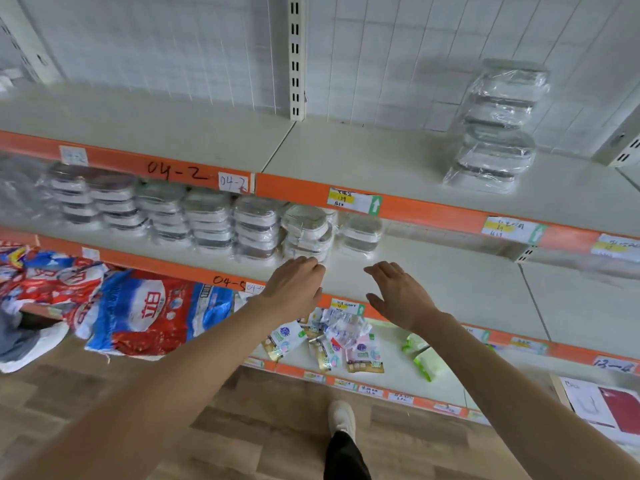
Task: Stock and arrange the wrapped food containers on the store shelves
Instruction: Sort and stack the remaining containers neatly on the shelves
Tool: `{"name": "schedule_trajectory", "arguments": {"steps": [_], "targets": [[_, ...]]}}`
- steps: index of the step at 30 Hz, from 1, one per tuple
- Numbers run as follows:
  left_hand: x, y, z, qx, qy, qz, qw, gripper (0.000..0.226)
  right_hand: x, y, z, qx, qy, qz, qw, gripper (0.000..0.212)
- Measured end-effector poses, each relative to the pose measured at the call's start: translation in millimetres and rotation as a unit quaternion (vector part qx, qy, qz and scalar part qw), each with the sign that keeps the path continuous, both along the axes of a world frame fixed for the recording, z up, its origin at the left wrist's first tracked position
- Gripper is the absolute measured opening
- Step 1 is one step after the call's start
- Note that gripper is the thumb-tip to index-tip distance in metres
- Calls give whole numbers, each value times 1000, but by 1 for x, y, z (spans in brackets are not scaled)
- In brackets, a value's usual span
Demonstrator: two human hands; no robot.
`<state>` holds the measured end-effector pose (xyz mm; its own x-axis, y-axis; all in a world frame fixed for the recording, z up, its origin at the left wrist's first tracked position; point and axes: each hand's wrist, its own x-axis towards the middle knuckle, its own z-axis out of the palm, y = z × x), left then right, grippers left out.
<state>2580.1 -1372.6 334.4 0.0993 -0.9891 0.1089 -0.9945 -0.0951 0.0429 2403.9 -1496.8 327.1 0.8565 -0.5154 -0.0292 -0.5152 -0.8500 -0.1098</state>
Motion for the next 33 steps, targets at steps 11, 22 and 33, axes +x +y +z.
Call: {"name": "schedule_trajectory", "arguments": {"steps": [11,22,33], "targets": [[9,-91,-115,31,47,-9,998,32,34,-98,-106,16,16,-55,998,65],[50,-226,-239,-38,74,13,996,44,114,-240,-220,14,-125,-120,985,65],[65,-296,-252,-43,27,64,997,52,143,-316,-238,-51,-147,-175,972,59]]}}
